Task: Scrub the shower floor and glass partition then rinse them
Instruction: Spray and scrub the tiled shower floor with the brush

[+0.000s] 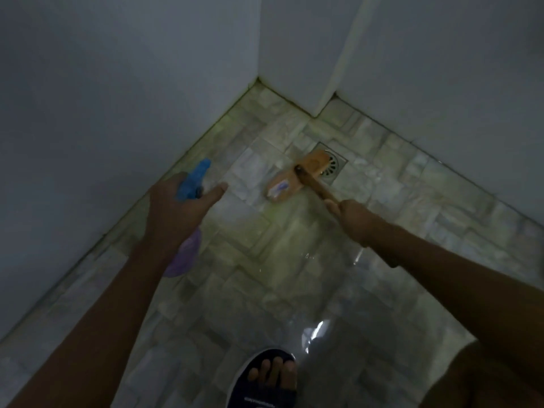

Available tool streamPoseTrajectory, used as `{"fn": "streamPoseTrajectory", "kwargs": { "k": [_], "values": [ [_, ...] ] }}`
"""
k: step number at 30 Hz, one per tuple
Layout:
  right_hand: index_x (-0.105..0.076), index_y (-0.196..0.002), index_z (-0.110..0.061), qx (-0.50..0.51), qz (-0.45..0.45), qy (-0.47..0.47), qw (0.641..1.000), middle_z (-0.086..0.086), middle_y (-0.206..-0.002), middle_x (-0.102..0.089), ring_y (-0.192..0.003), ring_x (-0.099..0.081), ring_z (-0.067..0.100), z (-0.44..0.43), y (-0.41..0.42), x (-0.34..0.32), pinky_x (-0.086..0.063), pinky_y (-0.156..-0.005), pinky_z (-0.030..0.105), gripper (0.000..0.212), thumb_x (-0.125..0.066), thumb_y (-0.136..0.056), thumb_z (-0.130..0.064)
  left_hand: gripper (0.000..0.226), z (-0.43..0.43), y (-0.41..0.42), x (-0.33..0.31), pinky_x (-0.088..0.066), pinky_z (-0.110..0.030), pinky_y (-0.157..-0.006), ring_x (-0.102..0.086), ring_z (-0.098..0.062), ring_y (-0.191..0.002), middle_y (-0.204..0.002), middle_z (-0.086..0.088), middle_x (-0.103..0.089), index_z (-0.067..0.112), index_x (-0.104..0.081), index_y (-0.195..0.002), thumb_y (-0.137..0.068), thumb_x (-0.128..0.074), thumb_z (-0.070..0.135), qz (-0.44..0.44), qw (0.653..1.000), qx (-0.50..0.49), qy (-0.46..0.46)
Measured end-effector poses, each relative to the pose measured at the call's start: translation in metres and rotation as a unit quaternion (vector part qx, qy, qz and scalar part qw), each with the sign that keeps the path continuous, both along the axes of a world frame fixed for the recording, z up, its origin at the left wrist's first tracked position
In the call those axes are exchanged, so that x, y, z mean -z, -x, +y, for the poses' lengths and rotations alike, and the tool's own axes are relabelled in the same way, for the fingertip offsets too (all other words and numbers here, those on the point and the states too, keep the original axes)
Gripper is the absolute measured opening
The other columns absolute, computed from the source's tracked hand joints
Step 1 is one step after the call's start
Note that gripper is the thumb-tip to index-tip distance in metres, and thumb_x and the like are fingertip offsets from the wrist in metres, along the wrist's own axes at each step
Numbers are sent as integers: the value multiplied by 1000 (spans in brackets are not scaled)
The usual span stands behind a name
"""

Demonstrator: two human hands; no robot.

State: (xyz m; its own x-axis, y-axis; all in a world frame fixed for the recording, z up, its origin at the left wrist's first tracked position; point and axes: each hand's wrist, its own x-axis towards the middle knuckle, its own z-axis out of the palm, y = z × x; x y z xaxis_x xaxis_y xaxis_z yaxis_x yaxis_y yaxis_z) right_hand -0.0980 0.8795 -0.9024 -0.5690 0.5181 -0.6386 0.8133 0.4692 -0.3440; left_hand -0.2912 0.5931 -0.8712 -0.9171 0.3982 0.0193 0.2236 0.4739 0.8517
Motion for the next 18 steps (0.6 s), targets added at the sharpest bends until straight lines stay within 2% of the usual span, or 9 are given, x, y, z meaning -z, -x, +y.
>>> {"fn": "streamPoseTrajectory", "kwargs": {
  "k": [3,5,6,8,10,12,13,16,18],
  "values": [
    [-56,-102,-8,71,20,-12,997,14,-86,-61,-66,-60,30,32,9,-4,-48,-47,32,65,-31,-99,-67,55,30,-8,-2,-52,-33,-50,-56,-19,-51,-65,-16,-62,2,-60,-69,-68,-86,50,-47,999,18,-4],
    [-54,-105,-8,97,49,5,994,13,-89,-59,-65,-57,26,19,25,4,-45,-44,29,61,-32,-100,-65,53,46,-13,-1,-55,-41,-52,-57,-19,-52,-64,-12,-61,6,-60,-71,-67,-86,52,-57,998,39,3],
    [-54,-104,-8,98,53,13,994,11,-88,-57,-64,-56,25,9,28,7,-43,-43,29,59,-32,-101,-63,51,54,-17,0,-55,-41,-53,-54,-15,-52,-62,-10,-60,8,-61,-72,-67,-86,53,-54,997,50,3],
    [-54,-100,-9,45,43,21,998,6,-82,-55,-62,-55,19,-8,16,10,-41,-44,27,55,-32,-102,-60,47,69,-24,2,-50,-31,-51,-49,-10,-51,-59,-7,-55,4,-67,-75,-70,-85,47,-47,997,62,-3],
    [-55,-93,-11,-15,25,8,1000,1,-77,-56,-61,-55,14,-8,-19,2,-41,-51,27,55,-30,-102,-59,38,78,-32,0,-40,-19,-51,-43,-6,-51,-58,-3,-50,1,-74,-90,-77,-83,36,-31,997,73,-6],
    [-57,-83,-14,-45,-3,-10,999,2,-73,-59,-61,-57,15,10,-62,-7,-44,-60,29,57,-29,-101,-61,38,83,-35,0,-36,-16,-51,-41,-6,-52,-59,-2,-47,2,-74,-106,-81,-81,29,-36,996,82,-14],
    [-58,-82,-15,-42,-21,-20,999,5,-74,-61,-62,-59,16,23,-80,-11,-44,-61,29,58,-29,-100,-62,36,84,-35,0,-36,-15,-51,-41,-6,-51,-60,-2,-47,4,-75,-106,-81,-81,30,-44,995,87,-16],
    [-55,-82,-13,57,-47,-56,996,11,-77,-61,-60,-60,23,69,-101,-19,-43,-50,26,59,-29,-100,-63,46,84,-30,4,-42,-24,-52,-46,-9,-51,-58,-9,-51,-3,-67,-77,-75,-84,40,-61,995,83,-13],
    [-55,-92,-5,158,-24,-73,984,12,-74,-57,-54,-57,27,94,-87,-16,-43,-42,27,64,-31,-100,-64,57,80,-29,5,-47,-31,-52,-51,-15,-52,-61,-19,-56,-4,-61,-71,-70,-85,47,-60,994,86,-4]
  ]
}}
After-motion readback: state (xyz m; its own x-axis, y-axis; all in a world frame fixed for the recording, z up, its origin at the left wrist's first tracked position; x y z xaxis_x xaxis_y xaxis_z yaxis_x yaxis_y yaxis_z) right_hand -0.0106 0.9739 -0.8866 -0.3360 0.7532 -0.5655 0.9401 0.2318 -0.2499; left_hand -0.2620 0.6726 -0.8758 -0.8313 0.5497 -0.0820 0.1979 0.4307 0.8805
